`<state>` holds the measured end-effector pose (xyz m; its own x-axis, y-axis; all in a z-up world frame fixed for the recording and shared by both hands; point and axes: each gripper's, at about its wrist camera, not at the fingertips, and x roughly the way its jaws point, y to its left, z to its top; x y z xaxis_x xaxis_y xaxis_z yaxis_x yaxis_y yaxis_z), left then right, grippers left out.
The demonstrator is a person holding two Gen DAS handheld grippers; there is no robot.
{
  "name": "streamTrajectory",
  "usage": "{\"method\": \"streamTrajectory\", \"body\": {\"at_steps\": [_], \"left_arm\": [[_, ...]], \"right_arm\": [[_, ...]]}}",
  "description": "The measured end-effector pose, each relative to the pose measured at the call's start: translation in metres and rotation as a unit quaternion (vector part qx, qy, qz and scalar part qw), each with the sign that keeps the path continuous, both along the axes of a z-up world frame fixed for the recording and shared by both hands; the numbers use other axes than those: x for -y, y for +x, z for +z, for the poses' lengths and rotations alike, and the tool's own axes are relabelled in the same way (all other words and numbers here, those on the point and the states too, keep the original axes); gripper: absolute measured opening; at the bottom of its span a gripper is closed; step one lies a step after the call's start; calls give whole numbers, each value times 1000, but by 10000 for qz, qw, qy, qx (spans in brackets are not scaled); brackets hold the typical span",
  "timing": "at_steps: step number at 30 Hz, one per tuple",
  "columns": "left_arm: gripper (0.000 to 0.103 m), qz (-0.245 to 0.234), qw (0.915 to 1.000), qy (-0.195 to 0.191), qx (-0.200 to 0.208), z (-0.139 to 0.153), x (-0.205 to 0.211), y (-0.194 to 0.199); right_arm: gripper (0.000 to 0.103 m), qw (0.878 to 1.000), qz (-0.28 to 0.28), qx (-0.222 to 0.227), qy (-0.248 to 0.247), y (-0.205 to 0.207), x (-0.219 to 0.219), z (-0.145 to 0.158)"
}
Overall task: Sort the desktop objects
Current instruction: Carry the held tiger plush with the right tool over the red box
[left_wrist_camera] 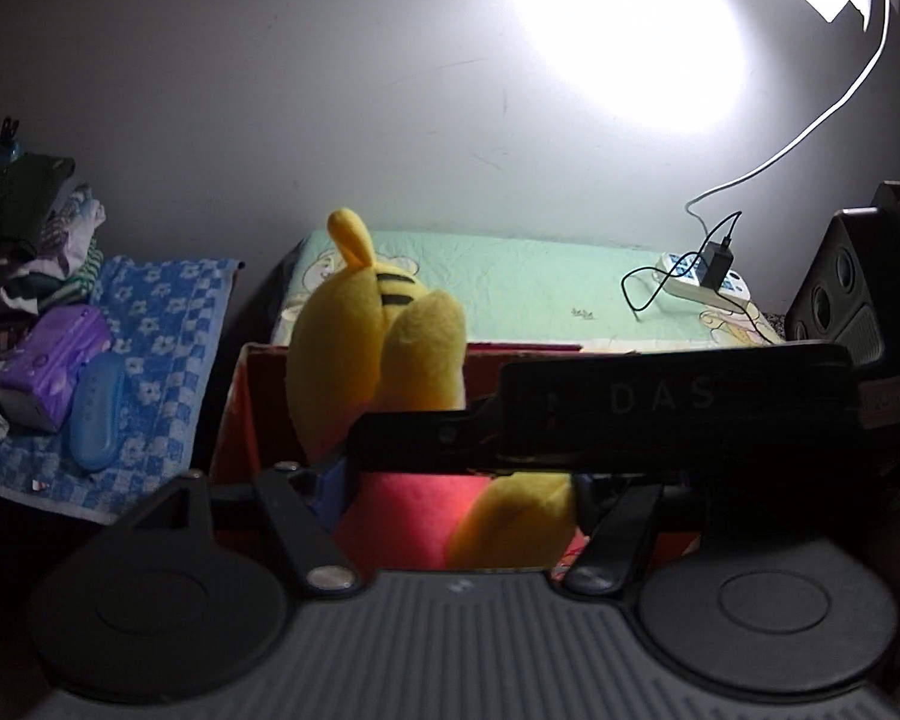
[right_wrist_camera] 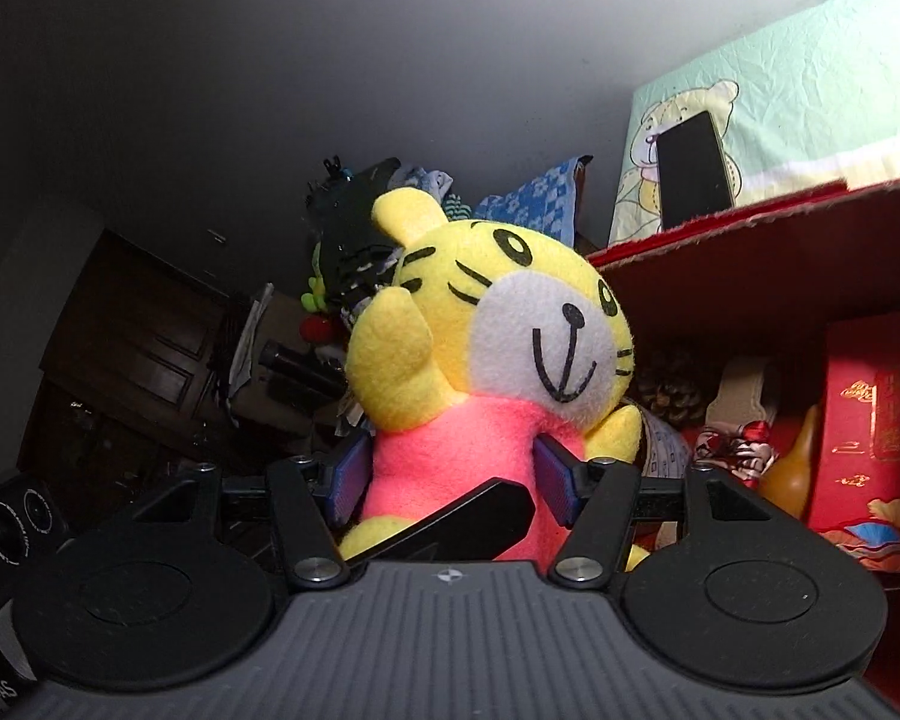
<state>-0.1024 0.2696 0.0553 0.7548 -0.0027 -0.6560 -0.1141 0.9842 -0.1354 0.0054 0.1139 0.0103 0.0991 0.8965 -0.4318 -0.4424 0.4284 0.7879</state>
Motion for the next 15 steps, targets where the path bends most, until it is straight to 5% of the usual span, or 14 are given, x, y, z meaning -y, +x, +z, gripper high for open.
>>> {"method": "streamTrajectory", "body": {"at_steps": [15], "left_arm": [[71,216,9983,13,-533,-42,-54,-4]], "right_arm": [[62,9973,91,-420,-591,-7,-62,-42]]}}
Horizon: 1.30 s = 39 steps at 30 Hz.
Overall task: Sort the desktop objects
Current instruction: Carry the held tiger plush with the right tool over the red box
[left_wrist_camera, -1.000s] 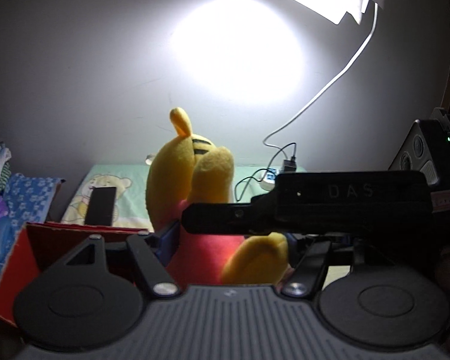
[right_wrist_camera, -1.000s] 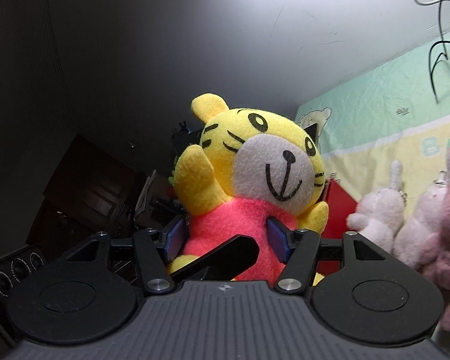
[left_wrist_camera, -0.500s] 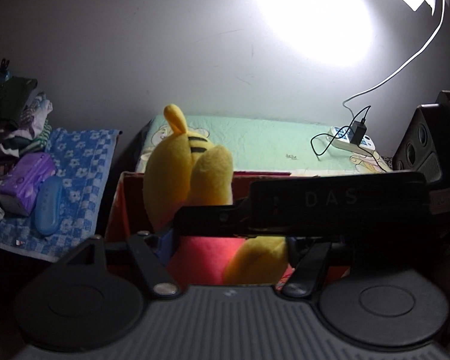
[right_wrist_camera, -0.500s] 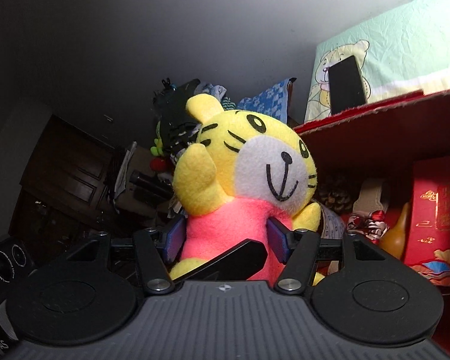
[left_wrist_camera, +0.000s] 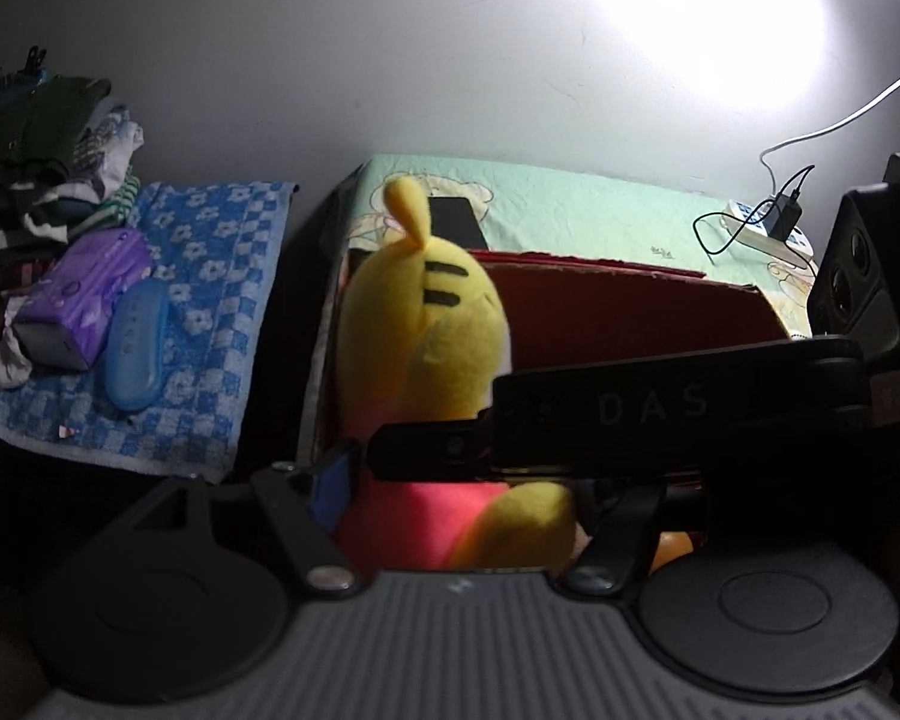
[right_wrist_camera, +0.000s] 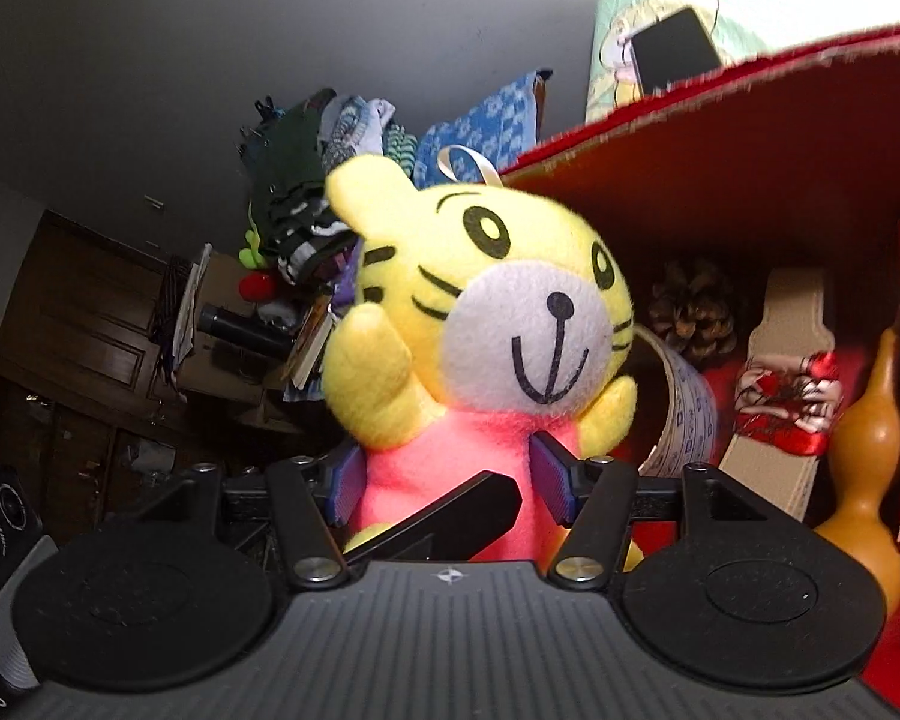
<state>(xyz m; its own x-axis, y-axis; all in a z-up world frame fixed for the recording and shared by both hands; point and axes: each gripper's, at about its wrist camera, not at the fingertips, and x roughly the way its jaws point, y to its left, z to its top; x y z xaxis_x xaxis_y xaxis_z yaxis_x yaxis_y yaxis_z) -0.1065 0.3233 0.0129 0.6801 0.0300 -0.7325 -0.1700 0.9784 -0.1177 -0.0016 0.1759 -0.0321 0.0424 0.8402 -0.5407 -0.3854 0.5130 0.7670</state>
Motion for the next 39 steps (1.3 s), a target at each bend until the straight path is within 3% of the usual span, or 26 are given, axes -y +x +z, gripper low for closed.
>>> {"method": "streamTrajectory", "body": {"at_steps": [6,16,21,33,39], "left_arm": [[77,70,9999,-133,-7,1,-9,-6],[84,215,9995,-133,168,19,-10,-23],[84,395,9992,32,21,24,-8,-21],[84,790,9956,383,-338,20,5,-9],[84,823,9949,493,-310,27,11,-12]], "right_arm": [[71,9997,109,213,-45,-3,-3,4],[71,9997,-6,208,148,4,19,13],[63,9991,-138,368,130,3,30,19],[61,9966,-436,693,-48,-6,51,24],[61,9944,-577,871,-134,-13,59,29]]}}
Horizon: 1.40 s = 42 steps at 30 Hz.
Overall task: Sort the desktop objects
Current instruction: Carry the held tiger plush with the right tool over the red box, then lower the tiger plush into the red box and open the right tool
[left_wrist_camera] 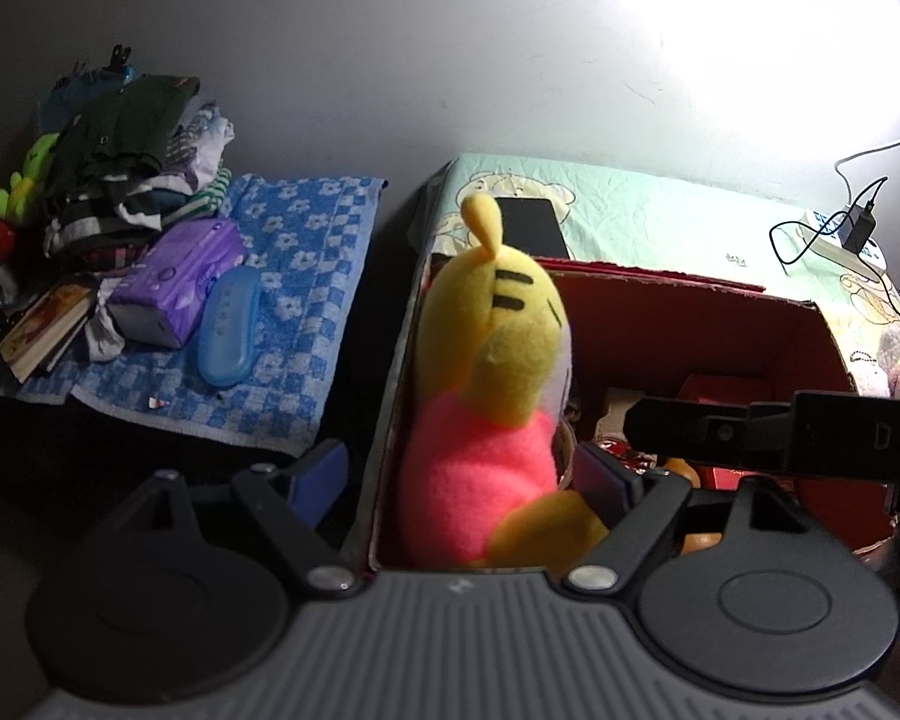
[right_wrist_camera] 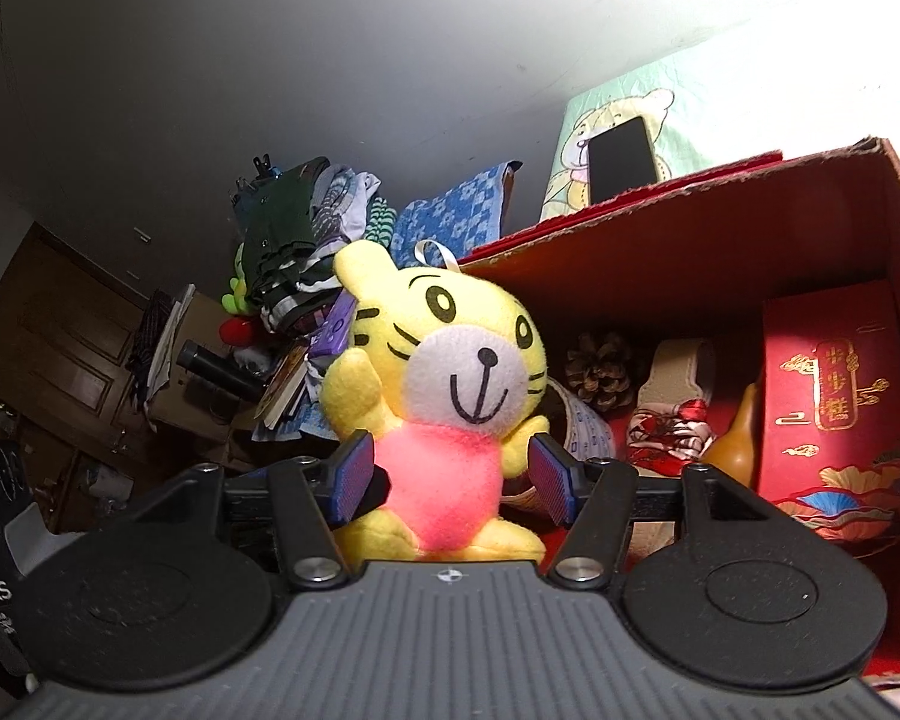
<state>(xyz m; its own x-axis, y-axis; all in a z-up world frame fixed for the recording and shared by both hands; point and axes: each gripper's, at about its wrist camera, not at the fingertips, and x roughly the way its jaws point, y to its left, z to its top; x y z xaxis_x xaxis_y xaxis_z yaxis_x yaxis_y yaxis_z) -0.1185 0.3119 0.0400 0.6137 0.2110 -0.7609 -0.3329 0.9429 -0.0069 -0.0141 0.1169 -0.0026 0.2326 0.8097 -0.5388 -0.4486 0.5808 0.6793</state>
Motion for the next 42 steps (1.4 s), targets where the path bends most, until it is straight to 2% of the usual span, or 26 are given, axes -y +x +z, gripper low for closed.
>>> {"method": "streamTrajectory", "body": {"at_steps": [8,13,23,32,42], "left_arm": [[87,40,9997,244,-88,4,15,1],[91,227,9991,299,-181,0,22,3],[91,574,9960,483,-479,-18,26,18],[91,711,9938,420,-740,-33,18,26],[100,663,9941,341,-784,-39,7,25]], "right_arm": [[62,9990,-156,278,-303,-7,10,4],[62,9986,-162,287,-423,-4,15,3],[62,9958,-244,220,-857,5,22,-6],[62,9924,-282,278,-1162,8,22,-14],[62,9895,-353,323,-1363,6,14,-17]]}}
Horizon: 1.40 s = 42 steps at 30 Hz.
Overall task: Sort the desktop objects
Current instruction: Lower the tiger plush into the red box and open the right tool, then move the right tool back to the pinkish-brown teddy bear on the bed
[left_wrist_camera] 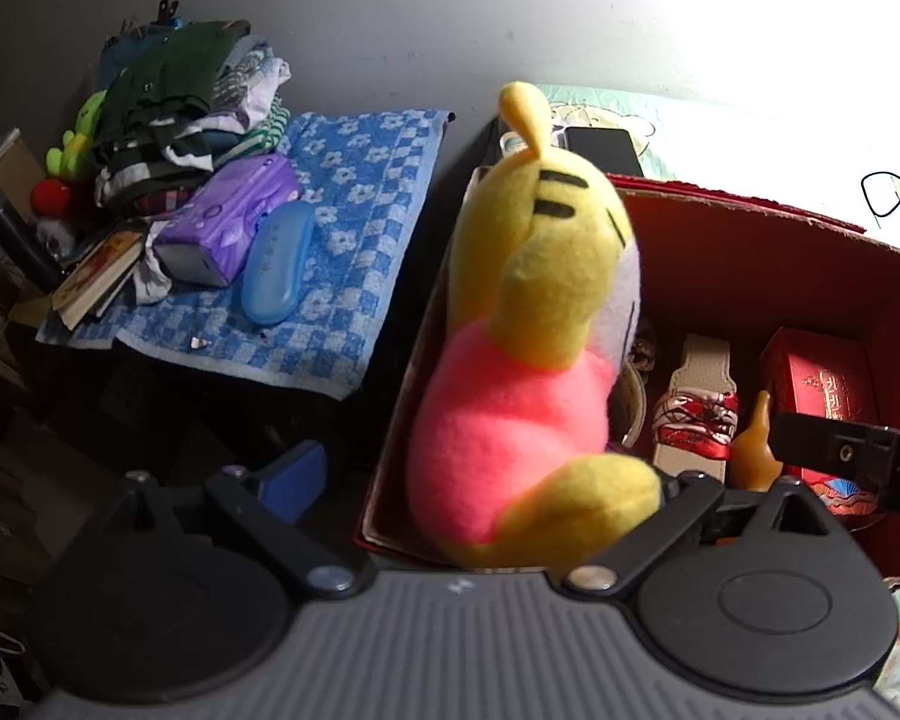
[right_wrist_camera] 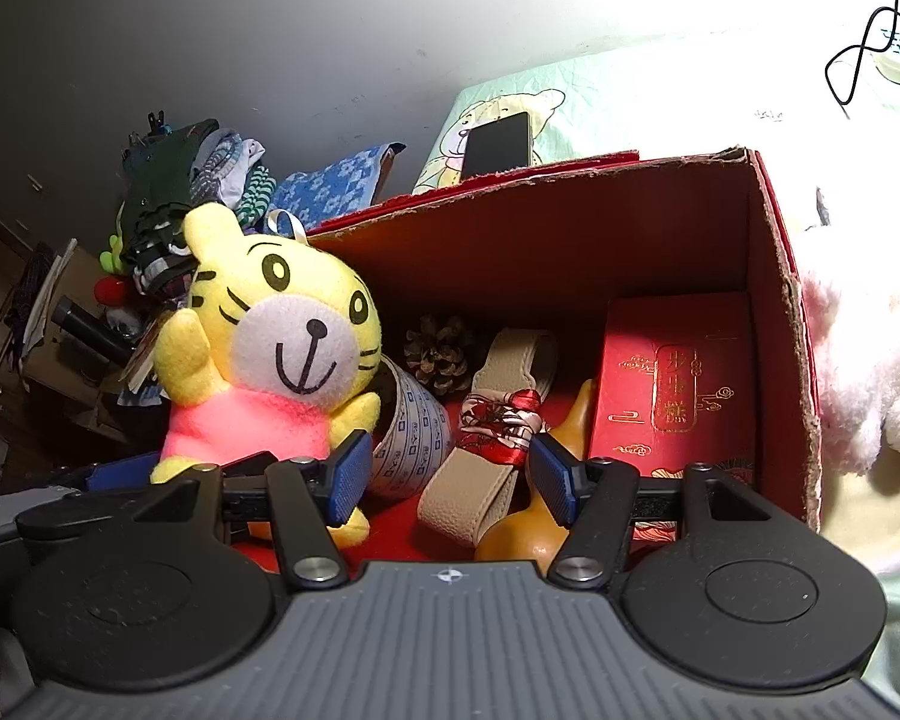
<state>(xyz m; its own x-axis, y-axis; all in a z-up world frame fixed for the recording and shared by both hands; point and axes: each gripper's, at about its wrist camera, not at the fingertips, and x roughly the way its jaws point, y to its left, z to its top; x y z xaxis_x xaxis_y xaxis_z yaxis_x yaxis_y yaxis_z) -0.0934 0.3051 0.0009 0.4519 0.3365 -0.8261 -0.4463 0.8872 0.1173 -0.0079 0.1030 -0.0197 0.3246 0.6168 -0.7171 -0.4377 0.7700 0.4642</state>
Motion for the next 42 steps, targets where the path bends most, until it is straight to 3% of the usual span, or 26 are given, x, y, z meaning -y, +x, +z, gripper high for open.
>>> {"method": "streamTrajectory", "body": {"at_steps": [14,23,27,35,42], "left_arm": [[98,-300,9990,-267,172,13,-8,-10],[98,-477,9979,-182,386,36,0,-16],[96,-576,9960,114,670,54,14,-23],[97,-1122,9857,54,1257,79,64,-26],[100,-1932,9666,-739,1513,80,133,-15]], "right_arm": [[62,9960,-237,487,-709,-21,-13,6],[63,9945,-336,716,-680,-33,-3,21],[63,9940,-336,912,-497,-39,8,33],[63,9937,-309,1079,62,-45,53,50],[63,9904,-697,1085,502,-42,133,52]]}}
